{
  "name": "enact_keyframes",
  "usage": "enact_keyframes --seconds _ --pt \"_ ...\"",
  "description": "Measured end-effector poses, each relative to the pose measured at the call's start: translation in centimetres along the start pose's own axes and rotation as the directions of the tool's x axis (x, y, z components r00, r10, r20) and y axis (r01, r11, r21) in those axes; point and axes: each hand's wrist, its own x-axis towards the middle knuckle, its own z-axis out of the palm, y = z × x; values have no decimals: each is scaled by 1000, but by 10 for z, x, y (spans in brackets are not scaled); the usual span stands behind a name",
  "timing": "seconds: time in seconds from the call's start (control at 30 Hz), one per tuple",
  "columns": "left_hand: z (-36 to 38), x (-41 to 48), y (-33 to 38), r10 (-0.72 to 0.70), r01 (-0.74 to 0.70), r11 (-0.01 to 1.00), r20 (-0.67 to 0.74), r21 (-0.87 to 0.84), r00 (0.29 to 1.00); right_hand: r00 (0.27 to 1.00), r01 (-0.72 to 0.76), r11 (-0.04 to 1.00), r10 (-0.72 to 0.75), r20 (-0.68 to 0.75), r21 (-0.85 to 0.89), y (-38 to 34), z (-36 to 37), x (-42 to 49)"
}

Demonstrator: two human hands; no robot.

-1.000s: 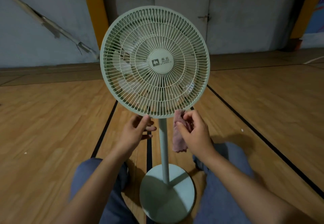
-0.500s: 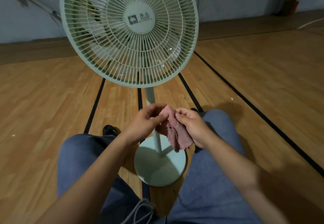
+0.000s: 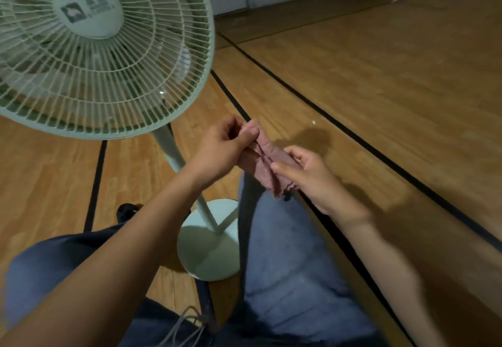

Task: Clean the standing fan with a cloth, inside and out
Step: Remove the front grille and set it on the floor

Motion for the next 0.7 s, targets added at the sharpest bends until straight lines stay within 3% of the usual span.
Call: enact_keyframes --seconds 0.13,0.3,0.53,0.7 --pt "50 25 9 9 -6 1000 136 -21 991 981 4 995 16 -193 103 12 -47 -13" --pt "117 53 1 -85 95 995 310 -18 947 913 -25 978 106 -393 206 39 -99 -30" --pt "209 75 -59 -318 262 948 455 183 832 797 -185 926 338 -501 331 112 -153 -70" --pt "269 61 -109 -467 318 881 541 350 700 720 -276 889 443 -535 364 171 -165 -101"
